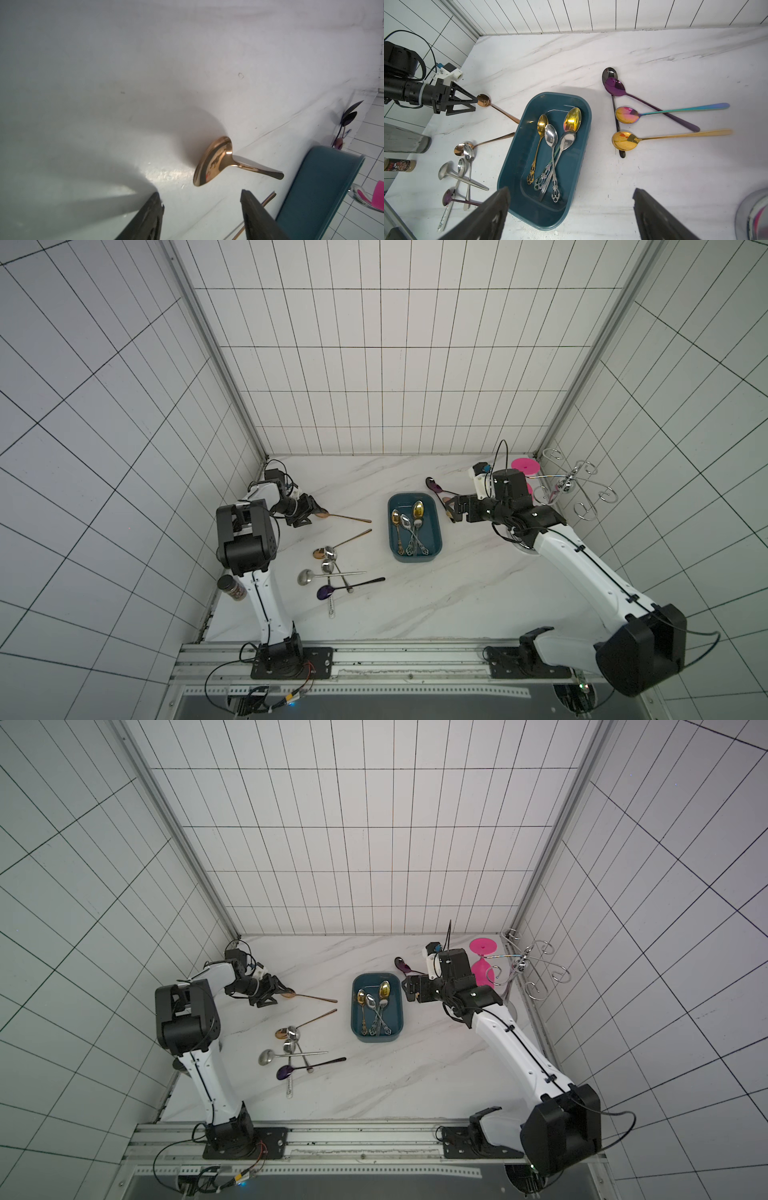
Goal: Put the spoon into the storage box
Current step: Pick up the spoon from the center of the board.
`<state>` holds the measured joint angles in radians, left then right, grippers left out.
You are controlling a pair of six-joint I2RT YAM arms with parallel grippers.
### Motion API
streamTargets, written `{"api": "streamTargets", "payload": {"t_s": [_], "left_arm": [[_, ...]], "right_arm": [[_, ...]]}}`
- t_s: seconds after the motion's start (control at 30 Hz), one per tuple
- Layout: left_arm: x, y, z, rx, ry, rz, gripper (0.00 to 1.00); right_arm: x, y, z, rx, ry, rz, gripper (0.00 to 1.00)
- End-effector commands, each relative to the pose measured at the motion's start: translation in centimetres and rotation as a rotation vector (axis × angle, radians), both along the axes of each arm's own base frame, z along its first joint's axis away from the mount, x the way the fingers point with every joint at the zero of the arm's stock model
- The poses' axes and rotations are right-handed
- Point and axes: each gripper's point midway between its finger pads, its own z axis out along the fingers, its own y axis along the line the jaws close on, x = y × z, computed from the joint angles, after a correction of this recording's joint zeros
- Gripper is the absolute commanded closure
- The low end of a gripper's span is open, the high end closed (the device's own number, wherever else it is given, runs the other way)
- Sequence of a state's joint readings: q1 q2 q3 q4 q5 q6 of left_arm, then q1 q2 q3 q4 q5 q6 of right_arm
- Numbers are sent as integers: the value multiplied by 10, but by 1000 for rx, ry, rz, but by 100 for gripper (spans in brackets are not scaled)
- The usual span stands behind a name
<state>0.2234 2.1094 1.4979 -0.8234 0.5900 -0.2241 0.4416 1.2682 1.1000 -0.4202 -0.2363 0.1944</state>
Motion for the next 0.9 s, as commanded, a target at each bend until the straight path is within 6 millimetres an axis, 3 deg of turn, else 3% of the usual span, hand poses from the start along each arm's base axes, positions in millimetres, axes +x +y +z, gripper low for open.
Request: {"api": "streamTargets", "payload": {"t_s": [0.0,0.5,0.87], "left_arm": [[1,-6,-8,-36,23,-22,41],[10,-7,-35,-72,100,-19,55],[13,-10,-39,-74,115,-27,80]], "right_arm": [[-4,-15,-8,-49,10,-20,4],[-2,-22,-3,-59,-4,-35,4],[-3,-26,-2,-66,-1,-43,4]]}}
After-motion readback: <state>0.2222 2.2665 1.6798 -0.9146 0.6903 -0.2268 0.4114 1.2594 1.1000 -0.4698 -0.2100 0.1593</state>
